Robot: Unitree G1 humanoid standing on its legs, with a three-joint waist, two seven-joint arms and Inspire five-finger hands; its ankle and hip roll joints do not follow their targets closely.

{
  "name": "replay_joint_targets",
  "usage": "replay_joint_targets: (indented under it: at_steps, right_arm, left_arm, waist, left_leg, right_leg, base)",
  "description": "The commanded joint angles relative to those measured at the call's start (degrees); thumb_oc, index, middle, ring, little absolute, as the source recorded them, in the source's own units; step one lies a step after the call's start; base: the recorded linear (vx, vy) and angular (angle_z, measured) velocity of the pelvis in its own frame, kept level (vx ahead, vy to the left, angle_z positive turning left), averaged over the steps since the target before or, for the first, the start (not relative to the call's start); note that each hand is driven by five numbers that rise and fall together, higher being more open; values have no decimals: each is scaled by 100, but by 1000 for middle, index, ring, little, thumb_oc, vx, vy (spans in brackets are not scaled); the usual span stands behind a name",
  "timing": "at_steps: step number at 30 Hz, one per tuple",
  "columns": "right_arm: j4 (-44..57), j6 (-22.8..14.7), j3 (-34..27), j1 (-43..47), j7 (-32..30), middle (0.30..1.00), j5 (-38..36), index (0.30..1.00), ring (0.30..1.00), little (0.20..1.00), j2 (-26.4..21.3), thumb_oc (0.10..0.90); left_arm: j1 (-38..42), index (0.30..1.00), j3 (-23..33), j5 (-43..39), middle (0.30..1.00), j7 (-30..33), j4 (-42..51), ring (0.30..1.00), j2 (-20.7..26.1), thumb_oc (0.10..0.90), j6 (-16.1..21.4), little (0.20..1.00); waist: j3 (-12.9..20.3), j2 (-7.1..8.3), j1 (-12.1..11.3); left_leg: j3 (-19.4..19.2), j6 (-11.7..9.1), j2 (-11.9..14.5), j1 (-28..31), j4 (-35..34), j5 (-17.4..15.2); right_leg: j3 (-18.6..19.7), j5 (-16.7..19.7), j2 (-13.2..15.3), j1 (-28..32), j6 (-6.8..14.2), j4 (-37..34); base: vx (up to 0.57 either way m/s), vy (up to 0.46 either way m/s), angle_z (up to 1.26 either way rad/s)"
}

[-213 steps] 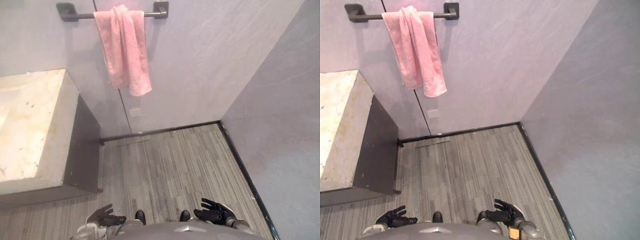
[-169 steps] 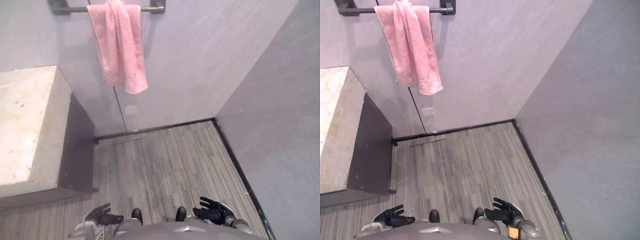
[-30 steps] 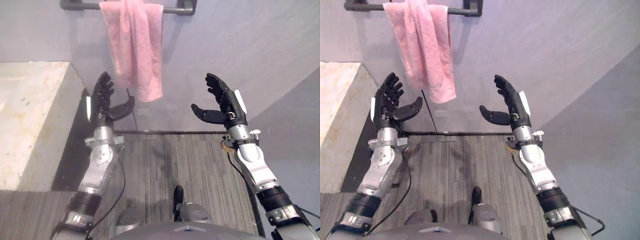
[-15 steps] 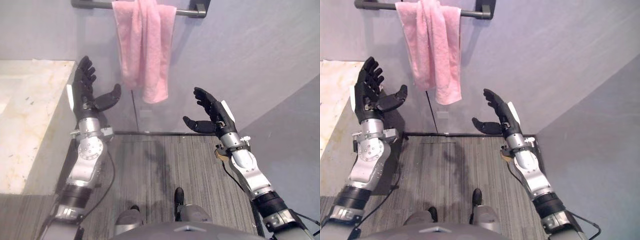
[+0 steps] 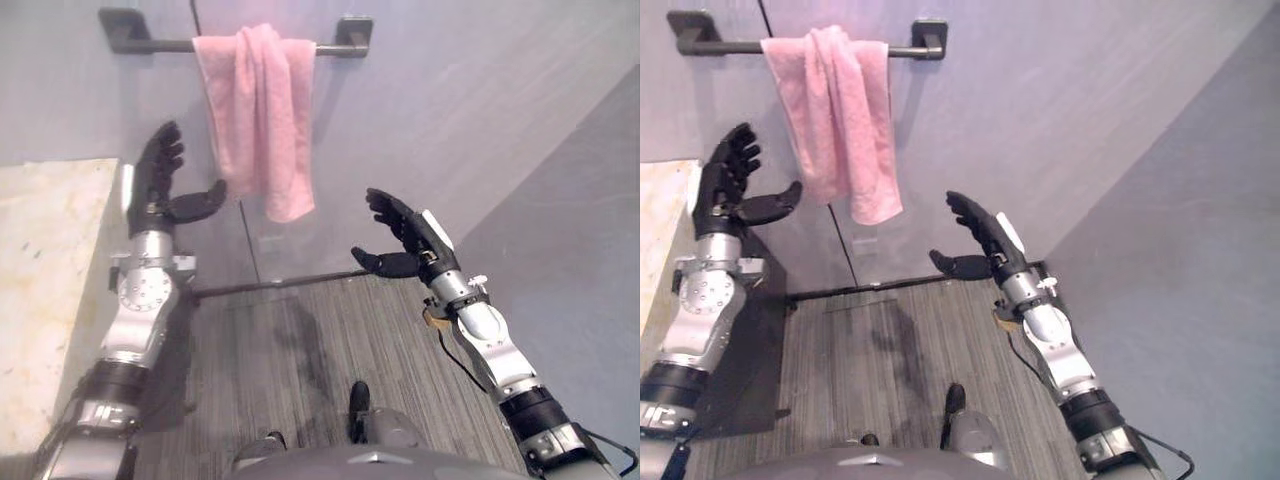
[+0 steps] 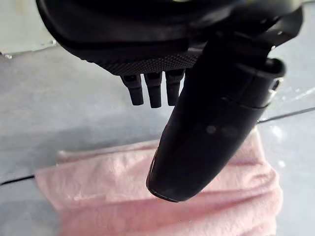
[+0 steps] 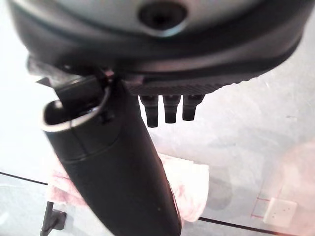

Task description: Organize the bathroom.

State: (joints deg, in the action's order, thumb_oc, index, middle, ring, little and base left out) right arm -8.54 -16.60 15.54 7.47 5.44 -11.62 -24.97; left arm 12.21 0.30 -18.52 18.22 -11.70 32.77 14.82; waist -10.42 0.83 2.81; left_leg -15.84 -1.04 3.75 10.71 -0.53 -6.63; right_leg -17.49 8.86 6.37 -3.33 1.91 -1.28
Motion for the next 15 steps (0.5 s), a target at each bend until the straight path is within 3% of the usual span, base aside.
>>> replay_joint_targets:
  at_steps: [1, 3, 5, 8, 9, 10, 12, 15]
  right_arm:
    - [363, -462, -102, 525, 160, 900, -259, 900, 900, 900, -343, 800]
    - [325, -494, -26, 538, 238, 900, -275, 900, 900, 900, -362, 800]
    - [282, -570, -46, 459, 316, 900, -329, 900, 900, 900, -392, 800]
    - [103, -604, -62, 497, 282, 900, -370, 900, 900, 900, -435, 800]
    - [52, -564, -67, 541, 367, 900, -372, 900, 900, 900, -465, 800]
    - [99, -489, -67, 553, 418, 900, -369, 900, 900, 900, -520, 800]
    - [138, -423, -42, 531, 451, 900, -382, 900, 900, 900, -567, 800]
    - [109, -428, -5, 517, 565, 900, -398, 900, 900, 900, -612, 800]
  left_arm:
    - [816, 900, -2, 73, 900, 208, -114, 900, 507, 800, 697, 900]
    - [735, 900, 42, 50, 900, 226, -138, 900, 568, 800, 754, 900]
    - [783, 900, 70, 306, 900, 161, -176, 900, 515, 800, 798, 900]
    - [1005, 900, -113, 264, 900, 59, -307, 900, 509, 800, 802, 900]
    - [1084, 900, -166, 247, 900, 15, -353, 900, 508, 800, 801, 900]
    - [1106, 900, -185, 132, 900, -15, -361, 900, 515, 800, 792, 900]
    - [1095, 900, -180, 60, 900, -2, -367, 900, 499, 800, 782, 900]
    - [1132, 900, -131, -7, 900, 60, -493, 900, 524, 800, 811, 900]
  waist:
    - [362, -163, 142]
    - [339, -156, 203]
    - [366, -178, 325]
    - [435, -170, 431]
    - [422, -133, 446]
    - [413, -67, 433]
    - [357, -19, 409]
    - [282, 6, 371]
  left_leg:
    - [419, -332, -203, -453, -287, 410]
    - [293, -261, -262, -334, -291, 320]
    - [320, -153, -311, -240, -358, 274]
    - [296, -179, -312, -304, -72, 167]
    - [311, -257, -317, -416, 539, 61]
    - [380, -366, -351, -669, 1195, 164]
    - [503, -457, -357, -976, 1836, 250]
    - [665, -398, -305, -1136, 1773, 154]
  right_leg:
    - [152, -781, 158, 332, 1037, -35]
    - [164, -604, 85, 175, 1016, -64]
    - [461, -680, -96, 116, 908, -1]
    - [585, -795, -214, 190, 791, 14]
    - [569, -884, -215, 285, 700, 73]
    - [611, -921, -200, 313, 612, 123]
    - [637, -990, -204, 372, 516, 203]
    - [694, -1095, -228, 473, 496, 308]
  base:
    - [226, -20, -29]
    - [247, -20, -39]
    - [258, -70, -48]
    - [193, -96, -10]
    - [165, -86, 8]
    - [161, -85, 25]
    - [136, -58, 18]
    - [212, 18, 3]
